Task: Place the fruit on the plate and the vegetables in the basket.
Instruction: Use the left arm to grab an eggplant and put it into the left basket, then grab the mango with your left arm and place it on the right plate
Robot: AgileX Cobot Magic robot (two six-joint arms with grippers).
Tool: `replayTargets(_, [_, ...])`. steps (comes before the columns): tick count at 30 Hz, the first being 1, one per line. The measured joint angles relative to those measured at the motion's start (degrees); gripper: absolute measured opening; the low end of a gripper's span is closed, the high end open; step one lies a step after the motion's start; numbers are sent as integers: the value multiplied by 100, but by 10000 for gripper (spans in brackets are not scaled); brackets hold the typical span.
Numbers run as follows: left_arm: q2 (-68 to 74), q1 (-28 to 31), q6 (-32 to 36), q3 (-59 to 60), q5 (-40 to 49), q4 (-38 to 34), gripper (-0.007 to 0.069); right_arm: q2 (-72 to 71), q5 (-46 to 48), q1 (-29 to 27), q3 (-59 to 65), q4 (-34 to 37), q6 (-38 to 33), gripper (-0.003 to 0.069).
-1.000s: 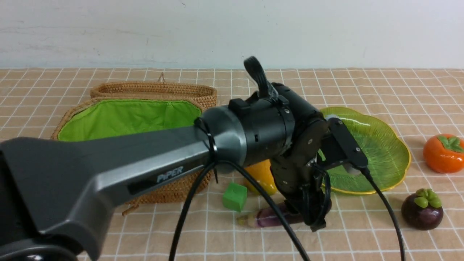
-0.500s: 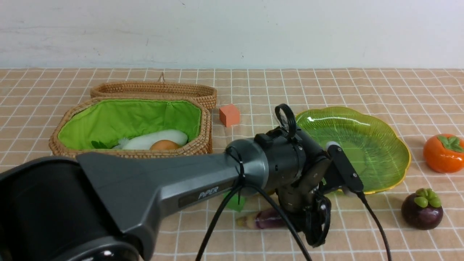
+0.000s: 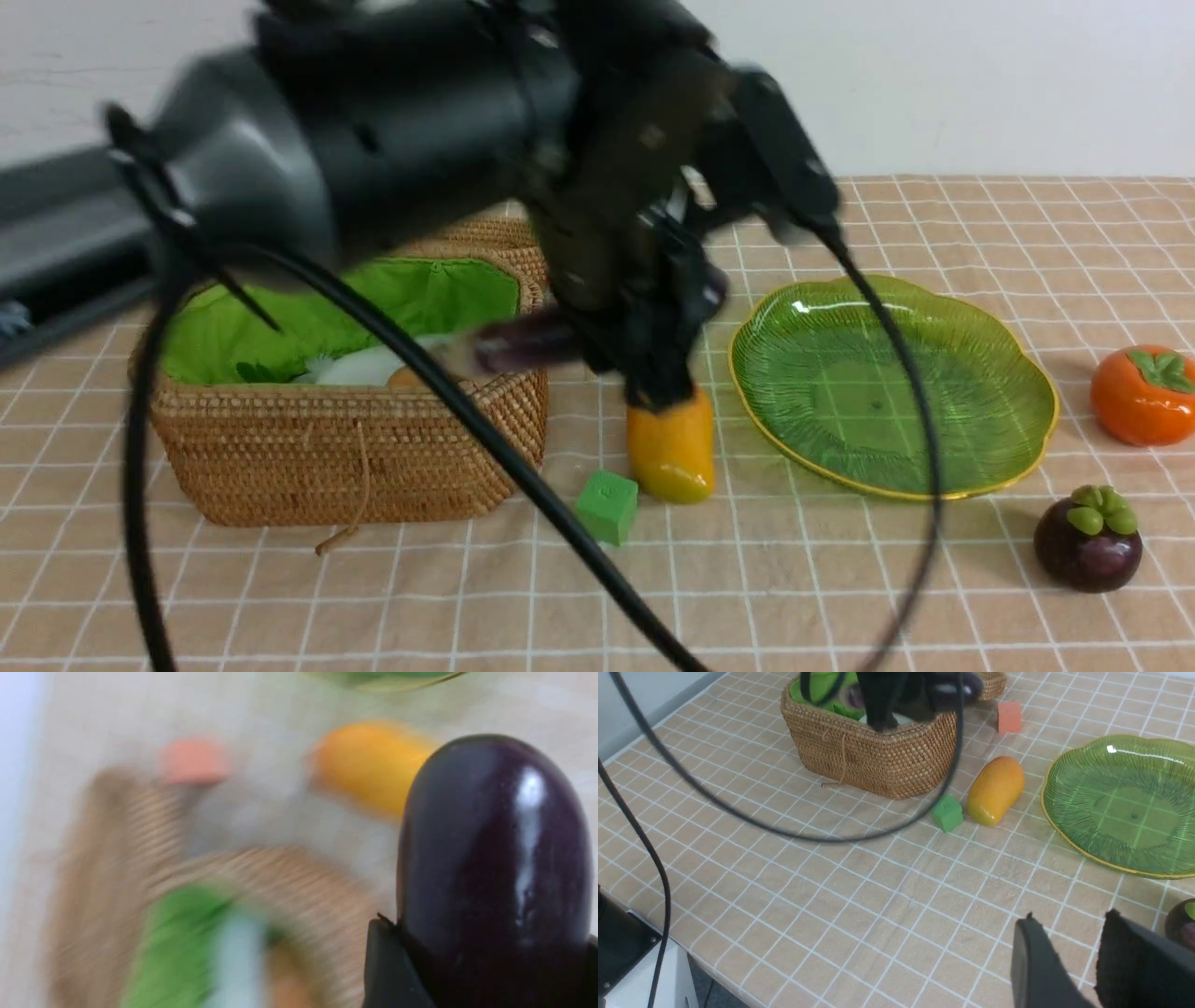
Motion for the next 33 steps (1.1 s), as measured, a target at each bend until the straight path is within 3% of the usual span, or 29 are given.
replayTargets(7, [263, 1365, 1240, 0, -78, -109, 377, 0, 0, 0, 293, 0, 0, 214])
replayTargets(9, [484, 1658, 1357, 0, -160, -155, 440, 0, 0, 0, 437, 0, 0, 214])
replayTargets(11, [556, 1747, 1343, 0, -188, -159, 490, 0, 0, 0, 504, 0, 0, 214])
replayTargets(13, [652, 1880, 1117, 5, -194, -166, 615, 0, 0, 0, 563, 0, 0, 214])
replayTargets(17, [591, 1908, 449, 5, -45, -243, 657, -6, 0, 0, 549, -31, 0, 214])
replayTargets(21, [424, 1798, -719, 5, 9, -708, 589, -6, 0, 0, 415, -219, 0, 214])
replayTargets(23, [231, 1437, -1694, 5, 40, -1221, 458, -6, 0, 0, 289, -388, 0, 216])
replayTargets(24, [203, 1347, -1769, 5, 48, -1306, 430, -6, 0, 0, 258, -431, 0, 216])
replayTargets(25, [144, 988, -2242, -1, 79, -1585, 326, -6, 0, 0, 212, -511, 0, 216])
replayTargets(28, [306, 142, -2556, -6, -87, -1954, 127, -6, 0, 0, 166, -602, 0, 218])
replayTargets(30, [590, -190, -2561, -73, -247, -1941, 80, -9, 0, 0, 166, -596, 0, 221])
replayTargets(33, [1155, -379, -2607, -327, -367, -1692, 92, -17, 0, 0, 166, -596, 0, 224])
